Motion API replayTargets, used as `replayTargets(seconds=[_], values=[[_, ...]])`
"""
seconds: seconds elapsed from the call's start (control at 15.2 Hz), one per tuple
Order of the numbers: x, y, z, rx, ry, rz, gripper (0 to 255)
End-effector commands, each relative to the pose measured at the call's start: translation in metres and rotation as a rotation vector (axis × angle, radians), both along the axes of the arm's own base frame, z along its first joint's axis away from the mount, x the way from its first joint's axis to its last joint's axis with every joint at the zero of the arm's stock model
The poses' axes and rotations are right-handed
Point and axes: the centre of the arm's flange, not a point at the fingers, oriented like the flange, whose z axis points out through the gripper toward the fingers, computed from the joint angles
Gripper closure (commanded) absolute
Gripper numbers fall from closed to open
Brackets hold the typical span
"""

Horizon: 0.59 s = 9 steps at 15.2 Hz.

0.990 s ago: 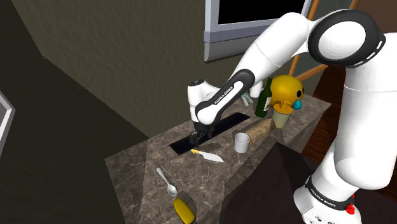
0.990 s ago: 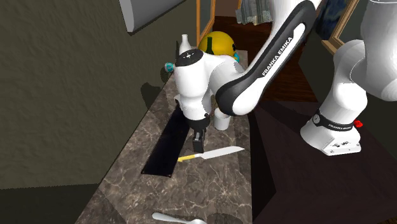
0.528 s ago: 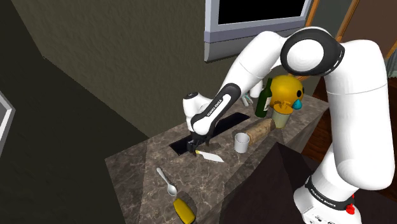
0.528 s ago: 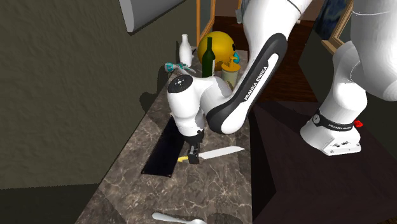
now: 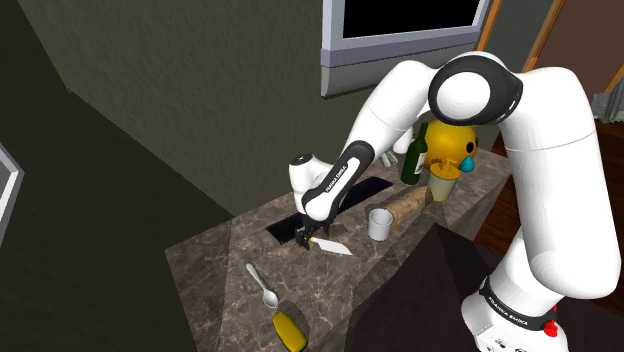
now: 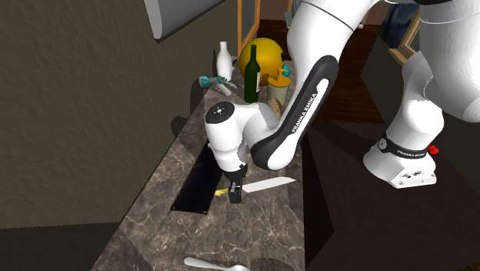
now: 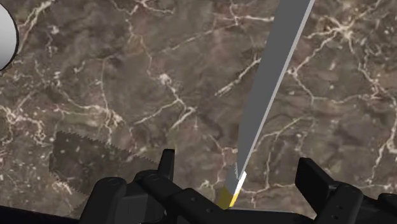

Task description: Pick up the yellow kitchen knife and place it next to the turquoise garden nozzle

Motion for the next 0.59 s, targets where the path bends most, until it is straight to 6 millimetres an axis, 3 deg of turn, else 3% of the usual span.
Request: replayTargets(seconds=[0.0,0.2,0.26,0.53], values=[[-0.0002,0.0000,-0.0005,0.000,0.000,0.000,0],[-0.0002,0.0000,-0.0004,0.000,0.000,0.000,0],[-0.0002,0.0000,-0.0004,0.000,0.000,0.000,255],[-0.0002,0.0000,-0.0004,0.000,0.000,0.000,255]])
